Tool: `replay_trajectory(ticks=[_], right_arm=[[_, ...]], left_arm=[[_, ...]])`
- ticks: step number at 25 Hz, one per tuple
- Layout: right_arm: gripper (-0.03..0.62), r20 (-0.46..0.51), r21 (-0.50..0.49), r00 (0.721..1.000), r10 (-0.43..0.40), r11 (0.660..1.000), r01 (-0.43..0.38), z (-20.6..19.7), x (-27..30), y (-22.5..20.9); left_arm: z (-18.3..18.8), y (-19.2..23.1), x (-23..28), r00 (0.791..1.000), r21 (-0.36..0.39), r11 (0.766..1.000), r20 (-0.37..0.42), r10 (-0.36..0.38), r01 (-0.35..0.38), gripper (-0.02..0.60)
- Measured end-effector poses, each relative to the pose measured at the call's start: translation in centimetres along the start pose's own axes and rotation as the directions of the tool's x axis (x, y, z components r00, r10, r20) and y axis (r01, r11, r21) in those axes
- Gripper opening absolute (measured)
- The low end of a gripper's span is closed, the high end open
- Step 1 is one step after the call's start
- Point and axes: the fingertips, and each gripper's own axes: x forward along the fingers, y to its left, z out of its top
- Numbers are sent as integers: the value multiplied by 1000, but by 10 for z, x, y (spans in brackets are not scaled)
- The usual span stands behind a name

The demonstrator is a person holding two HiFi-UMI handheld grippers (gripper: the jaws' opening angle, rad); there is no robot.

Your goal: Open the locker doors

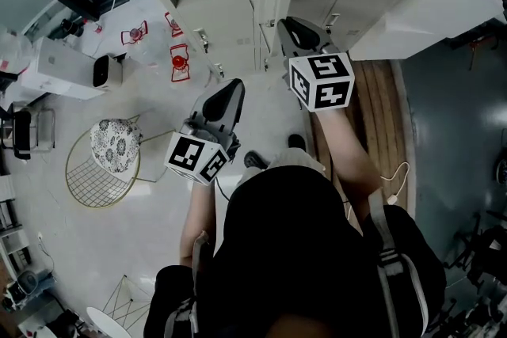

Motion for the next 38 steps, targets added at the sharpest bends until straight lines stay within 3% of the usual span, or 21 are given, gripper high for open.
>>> replay_trajectory(ticks=[18, 38], right_arm=[[46, -9, -10, 995, 100, 995, -100, 0, -9, -72], [46, 4, -31, 970, 243, 969, -243, -4, -18, -67]], left_arm=[[-2, -37, 72, 999, 17, 999, 3, 44, -44, 15], [-7, -57, 90, 990, 23, 990, 19, 140, -141, 15]])
